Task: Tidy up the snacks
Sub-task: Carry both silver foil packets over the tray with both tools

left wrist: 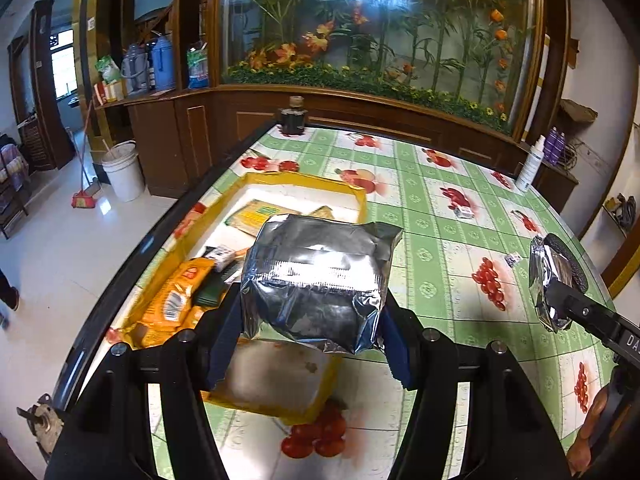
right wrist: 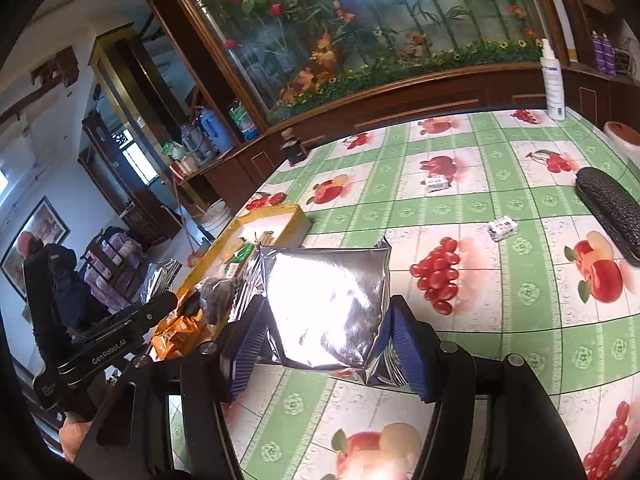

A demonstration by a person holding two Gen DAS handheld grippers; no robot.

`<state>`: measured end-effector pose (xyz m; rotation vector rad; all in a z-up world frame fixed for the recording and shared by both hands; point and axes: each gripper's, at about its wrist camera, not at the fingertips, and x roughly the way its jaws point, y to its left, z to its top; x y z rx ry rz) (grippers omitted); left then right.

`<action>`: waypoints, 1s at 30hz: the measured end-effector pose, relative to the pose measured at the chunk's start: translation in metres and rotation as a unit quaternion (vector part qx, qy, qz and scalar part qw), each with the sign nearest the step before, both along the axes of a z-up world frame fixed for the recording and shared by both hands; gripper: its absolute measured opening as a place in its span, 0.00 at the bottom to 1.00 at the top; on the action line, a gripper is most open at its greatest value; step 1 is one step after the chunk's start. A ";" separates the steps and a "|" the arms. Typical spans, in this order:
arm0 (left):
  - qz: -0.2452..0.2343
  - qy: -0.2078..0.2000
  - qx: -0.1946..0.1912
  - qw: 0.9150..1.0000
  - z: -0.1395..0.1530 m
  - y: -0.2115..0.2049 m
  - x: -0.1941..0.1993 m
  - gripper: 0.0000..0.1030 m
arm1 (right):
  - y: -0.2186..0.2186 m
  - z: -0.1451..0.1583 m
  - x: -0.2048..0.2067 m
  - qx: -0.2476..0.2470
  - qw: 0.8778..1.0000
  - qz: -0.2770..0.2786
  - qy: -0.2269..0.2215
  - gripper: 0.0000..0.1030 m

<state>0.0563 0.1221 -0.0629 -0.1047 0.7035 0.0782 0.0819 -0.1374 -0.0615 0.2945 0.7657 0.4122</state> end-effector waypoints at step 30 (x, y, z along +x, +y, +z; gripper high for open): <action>0.071 0.000 -0.004 0.997 -0.010 0.072 -0.009 0.60 | 0.133 0.020 0.013 -0.029 0.992 0.119 -0.021 0.60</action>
